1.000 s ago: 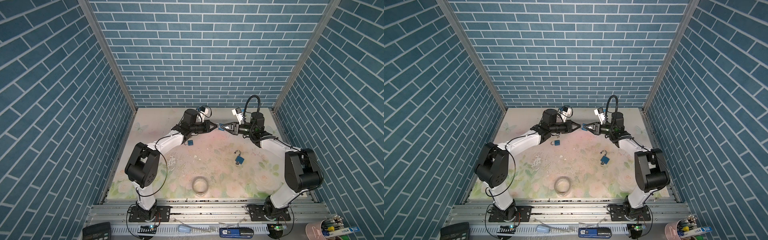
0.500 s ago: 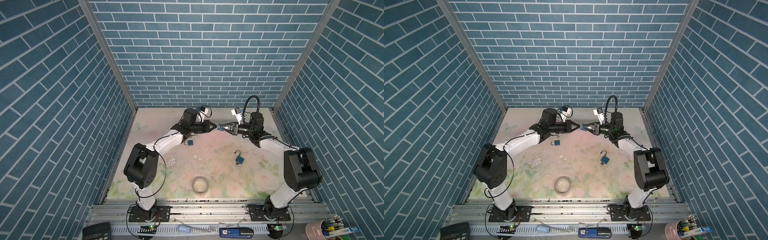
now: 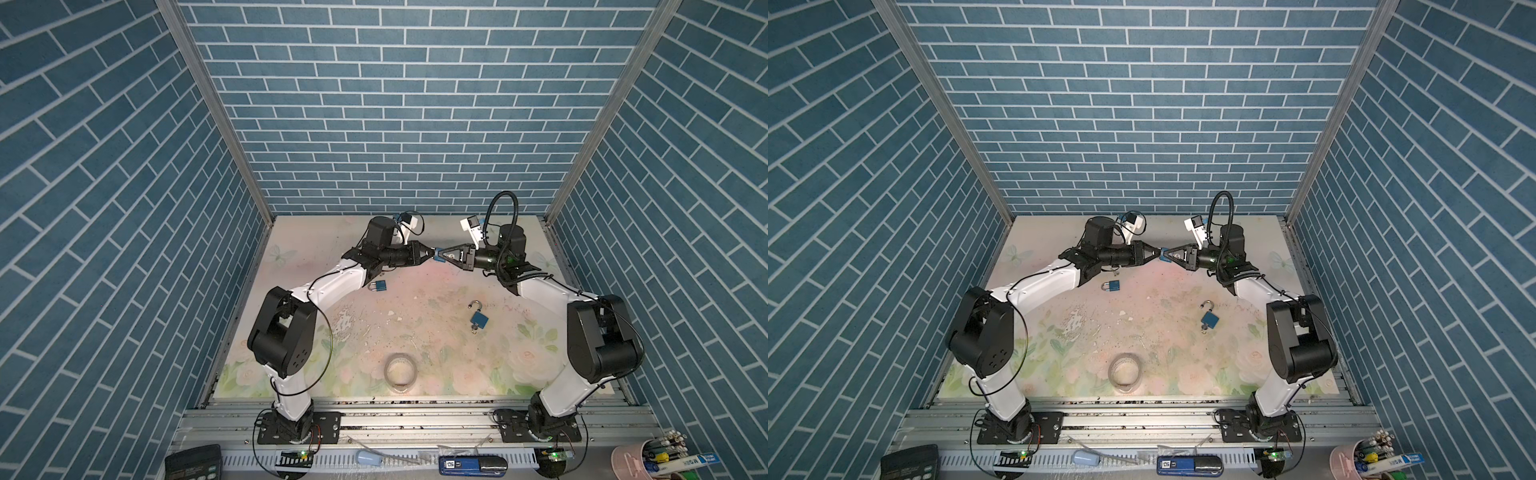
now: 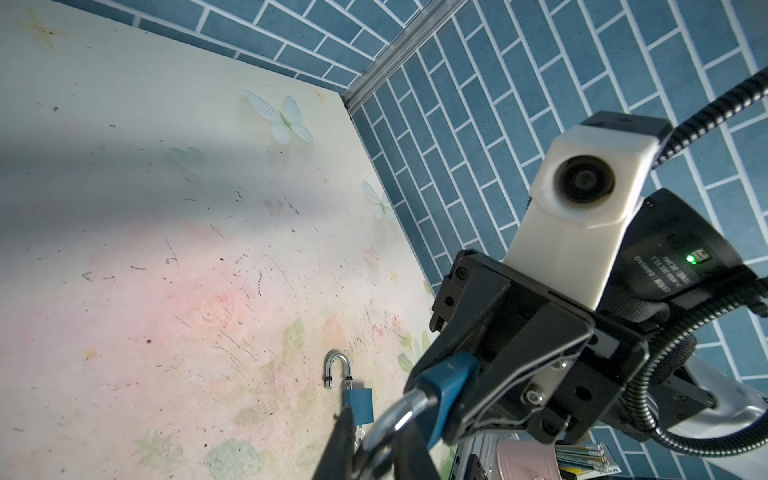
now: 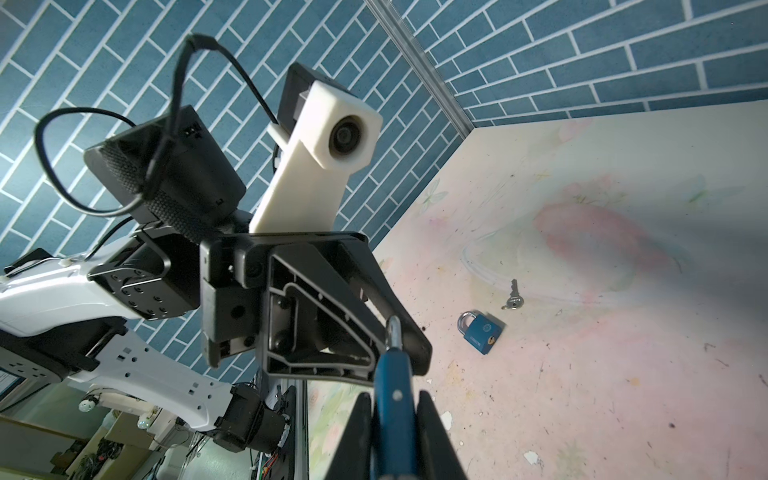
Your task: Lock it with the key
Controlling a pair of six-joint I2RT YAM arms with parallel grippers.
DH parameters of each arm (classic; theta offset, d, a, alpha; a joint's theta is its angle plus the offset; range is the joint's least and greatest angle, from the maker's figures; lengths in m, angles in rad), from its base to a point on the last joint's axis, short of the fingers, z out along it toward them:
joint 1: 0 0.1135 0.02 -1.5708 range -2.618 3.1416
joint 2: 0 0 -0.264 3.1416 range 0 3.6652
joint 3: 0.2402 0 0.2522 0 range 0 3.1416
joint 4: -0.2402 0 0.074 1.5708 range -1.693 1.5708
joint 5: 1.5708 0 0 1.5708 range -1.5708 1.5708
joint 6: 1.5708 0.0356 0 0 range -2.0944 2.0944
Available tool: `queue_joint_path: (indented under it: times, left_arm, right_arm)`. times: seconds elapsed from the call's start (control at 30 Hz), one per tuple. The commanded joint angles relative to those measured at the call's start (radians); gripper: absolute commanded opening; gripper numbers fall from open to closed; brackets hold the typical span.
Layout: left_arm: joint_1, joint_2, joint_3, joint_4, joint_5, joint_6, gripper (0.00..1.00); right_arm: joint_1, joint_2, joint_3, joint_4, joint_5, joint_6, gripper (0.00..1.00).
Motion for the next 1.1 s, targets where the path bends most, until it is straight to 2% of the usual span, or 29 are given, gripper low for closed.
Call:
queue_joint_path:
  times: [0.0,0.2,0.4,0.57,0.7,1.07]
  left_arm:
    - [-0.080,-0.039,0.032,0.079,0.155,0.016,0.19]
    - [-0.078,-0.029,0.023,0.096,0.148,0.024,0.16]
    - [-0.077,-0.020,0.020,0.132,0.158,0.024,0.00]
    - [-0.066,-0.002,0.012,0.129,0.157,0.017,0.00]
    - [-0.046,-0.006,-0.014,0.139,0.140,0.010,0.00]
    - [-0.017,-0.003,-0.011,0.140,0.136,0.009,0.00]
  right_arm:
    - [0.052,0.010,0.033,0.054,-0.009,0.007,0.00]
    - [0.050,0.016,0.029,0.083,-0.039,0.036,0.00]
    - [0.047,0.028,0.034,0.076,-0.056,0.046,0.00]
    - [0.033,0.027,0.021,0.118,-0.038,0.079,0.00]
    - [0.012,0.017,0.009,0.130,-0.009,0.088,0.11]
    - [-0.039,0.005,-0.053,0.239,0.035,0.164,0.32]
